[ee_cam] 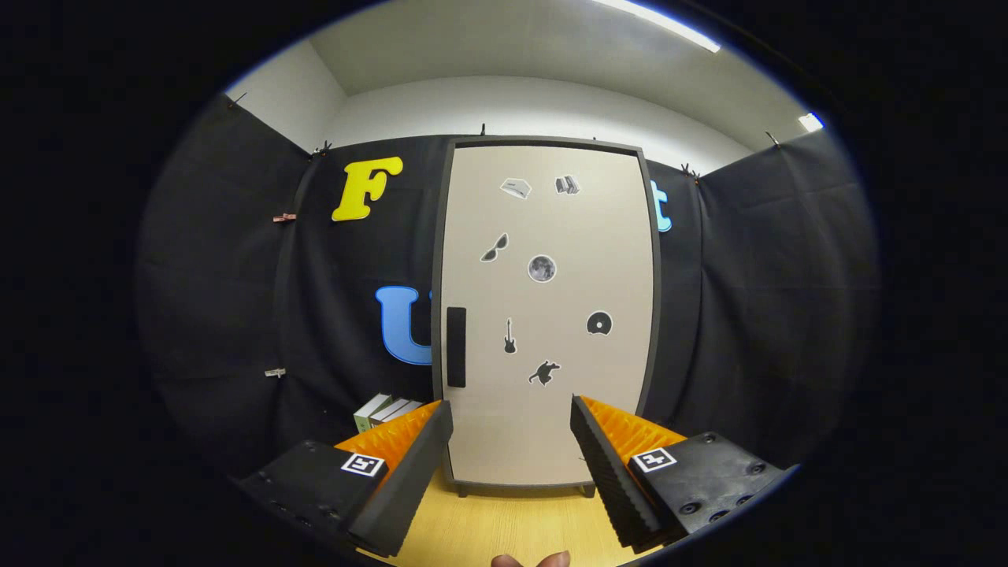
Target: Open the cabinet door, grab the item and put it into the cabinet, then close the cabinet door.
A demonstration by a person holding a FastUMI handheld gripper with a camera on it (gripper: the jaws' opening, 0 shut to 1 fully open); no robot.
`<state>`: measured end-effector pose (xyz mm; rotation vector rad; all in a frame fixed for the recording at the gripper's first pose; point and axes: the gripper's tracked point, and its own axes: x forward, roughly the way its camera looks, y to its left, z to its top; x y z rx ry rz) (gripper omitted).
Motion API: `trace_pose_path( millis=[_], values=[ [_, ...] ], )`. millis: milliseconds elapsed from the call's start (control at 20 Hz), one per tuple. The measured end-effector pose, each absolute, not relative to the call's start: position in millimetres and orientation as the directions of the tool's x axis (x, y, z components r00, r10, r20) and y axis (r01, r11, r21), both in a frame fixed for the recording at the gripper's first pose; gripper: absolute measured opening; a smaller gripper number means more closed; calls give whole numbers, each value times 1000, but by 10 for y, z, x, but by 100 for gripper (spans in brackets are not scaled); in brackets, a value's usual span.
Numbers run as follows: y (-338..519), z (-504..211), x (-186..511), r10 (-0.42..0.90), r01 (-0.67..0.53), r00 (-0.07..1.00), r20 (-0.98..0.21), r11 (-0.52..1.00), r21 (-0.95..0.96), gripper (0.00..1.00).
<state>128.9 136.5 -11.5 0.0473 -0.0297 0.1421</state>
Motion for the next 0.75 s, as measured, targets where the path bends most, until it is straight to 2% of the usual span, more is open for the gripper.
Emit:
trace_pose_path(
  millis=[750],
  values=[
    [1389, -263, 1494, 141, -142, 990, 23, 989, 47, 98]
  ],
)
